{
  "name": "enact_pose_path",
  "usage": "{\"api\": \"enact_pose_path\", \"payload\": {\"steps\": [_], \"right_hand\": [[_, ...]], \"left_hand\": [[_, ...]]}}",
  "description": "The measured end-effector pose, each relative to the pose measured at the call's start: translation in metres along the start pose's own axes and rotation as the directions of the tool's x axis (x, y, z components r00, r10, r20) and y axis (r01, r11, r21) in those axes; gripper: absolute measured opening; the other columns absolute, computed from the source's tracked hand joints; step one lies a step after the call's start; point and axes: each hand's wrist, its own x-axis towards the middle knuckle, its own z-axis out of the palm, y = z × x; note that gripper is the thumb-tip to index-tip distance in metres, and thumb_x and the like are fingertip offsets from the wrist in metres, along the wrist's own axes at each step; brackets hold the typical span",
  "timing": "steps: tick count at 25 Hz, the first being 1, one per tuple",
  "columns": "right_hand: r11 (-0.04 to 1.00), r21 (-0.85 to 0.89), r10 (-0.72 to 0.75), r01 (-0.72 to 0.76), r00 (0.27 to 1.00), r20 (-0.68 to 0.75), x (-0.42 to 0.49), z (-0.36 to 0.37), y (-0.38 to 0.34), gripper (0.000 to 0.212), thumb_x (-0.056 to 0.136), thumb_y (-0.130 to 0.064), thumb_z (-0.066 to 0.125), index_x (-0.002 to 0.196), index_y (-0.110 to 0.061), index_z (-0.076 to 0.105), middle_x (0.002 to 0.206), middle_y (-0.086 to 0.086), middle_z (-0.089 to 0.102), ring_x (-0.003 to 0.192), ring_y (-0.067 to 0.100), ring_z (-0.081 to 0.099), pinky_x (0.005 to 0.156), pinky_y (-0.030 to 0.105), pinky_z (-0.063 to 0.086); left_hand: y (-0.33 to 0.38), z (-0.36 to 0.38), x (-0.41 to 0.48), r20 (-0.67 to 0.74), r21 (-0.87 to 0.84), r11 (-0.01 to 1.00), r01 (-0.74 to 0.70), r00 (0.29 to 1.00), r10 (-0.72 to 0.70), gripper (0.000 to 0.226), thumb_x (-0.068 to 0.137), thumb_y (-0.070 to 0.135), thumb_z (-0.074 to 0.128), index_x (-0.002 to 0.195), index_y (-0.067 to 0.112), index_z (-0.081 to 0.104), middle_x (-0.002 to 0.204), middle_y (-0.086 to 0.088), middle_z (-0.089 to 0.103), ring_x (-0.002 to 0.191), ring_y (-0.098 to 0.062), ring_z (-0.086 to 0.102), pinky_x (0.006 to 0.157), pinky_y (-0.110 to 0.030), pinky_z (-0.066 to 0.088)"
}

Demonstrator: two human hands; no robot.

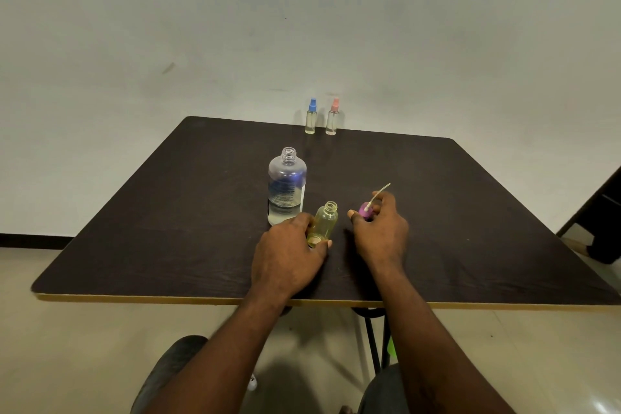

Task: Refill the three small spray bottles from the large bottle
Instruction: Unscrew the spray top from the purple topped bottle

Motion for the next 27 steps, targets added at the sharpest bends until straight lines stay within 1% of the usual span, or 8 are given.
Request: {"api": "enact_pose_path", "payload": {"steps": [3,8,11,13,17,20,23,27], "right_hand": [[0.998,0.063,0.033,-0.031,0.999,-0.039,0.0,-0.001,0.0,0.062,0.085,-0.033,0.084,0.136,-0.025,0.05,0.108,-0.008,0.064,0.098,0.012,0.064,0.078,0.027,0.049],[0.993,0.118,0.039,-0.028,0.996,-0.086,0.001,0.0,0.005,0.061,0.086,-0.03,0.084,0.136,-0.02,0.051,0.106,-0.007,0.06,0.102,0.016,0.066,0.083,0.032,0.057],[0.982,0.166,0.123,-0.094,0.977,-0.174,0.004,0.0,0.008,0.081,0.088,-0.031,0.082,0.154,-0.014,0.038,0.139,0.005,0.058,0.13,0.024,0.059,0.105,0.042,0.053],[0.963,0.2,0.221,-0.178,0.95,-0.219,0.005,-0.002,0.009,0.099,0.089,-0.034,0.08,0.164,-0.012,0.02,0.163,0.01,0.039,0.149,0.029,0.041,0.119,0.046,0.041],[0.958,0.175,0.27,-0.228,0.922,-0.278,0.004,-0.007,0.008,0.105,0.091,-0.037,0.077,0.166,-0.012,0.008,0.174,0.012,0.015,0.159,0.032,0.02,0.127,0.047,0.026],[0.989,0.059,0.149,-0.137,0.946,-0.289,-0.001,-0.004,0.006,0.085,0.092,-0.031,0.075,0.161,-0.014,0.028,0.17,0.011,0.026,0.157,0.033,0.027,0.124,0.052,0.031],[0.998,0.042,-0.025,0.042,0.936,-0.351,-0.003,-0.004,0.008,0.047,0.091,-0.023,0.076,0.133,-0.016,0.057,0.144,0.006,0.057,0.138,0.027,0.049,0.111,0.044,0.045],[0.96,0.234,-0.141,0.153,0.988,-0.069,-0.009,-0.006,0.003,0.009,0.094,-0.022,0.075,0.098,-0.028,0.07,0.095,-0.011,0.072,0.086,0.004,0.069,0.076,0.028,0.06]], "left_hand": [[-0.001,0.001,0.0,0.002,-0.003,1.0,0.0,1.0,0.0,0.039,0.082,0.061,0.072,0.11,0.035,0.065,0.095,0.014,0.073,0.085,-0.009,0.068,0.076,-0.036,0.06],[-0.002,0.002,0.001,-0.011,-0.022,1.0,-0.003,1.0,0.003,0.038,0.082,0.061,0.073,0.11,0.036,0.065,0.094,0.015,0.073,0.083,-0.006,0.066,0.073,-0.032,0.059],[-0.004,0.003,0.001,-0.003,-0.041,0.999,0.0,1.0,0.0,0.038,0.082,0.06,0.074,0.11,0.037,0.065,0.094,0.016,0.072,0.082,-0.005,0.065,0.072,-0.031,0.057],[-0.004,0.002,0.001,-0.004,-0.043,0.999,0.008,1.0,-0.009,0.038,0.082,0.06,0.074,0.11,0.037,0.065,0.093,0.015,0.072,0.081,-0.006,0.065,0.072,-0.032,0.058],[-0.004,0.003,0.002,0.006,-0.049,0.999,0.018,1.0,-0.017,0.038,0.083,0.06,0.075,0.111,0.036,0.065,0.095,0.015,0.071,0.081,-0.005,0.063,0.072,-0.03,0.056],[-0.005,0.003,0.002,0.002,-0.049,0.999,0.014,1.0,-0.014,0.038,0.083,0.06,0.074,0.111,0.036,0.065,0.095,0.015,0.072,0.081,-0.005,0.064,0.072,-0.031,0.057],[-0.005,0.003,0.002,-0.007,-0.046,0.999,0.011,1.0,-0.011,0.038,0.083,0.06,0.075,0.112,0.036,0.065,0.096,0.015,0.072,0.082,-0.005,0.064,0.071,-0.028,0.053],[-0.005,0.003,0.002,-0.016,-0.049,0.999,0.002,1.0,-0.003,0.039,0.083,0.059,0.075,0.112,0.035,0.066,0.098,0.013,0.073,0.085,-0.007,0.066,0.074,-0.033,0.058]]}}
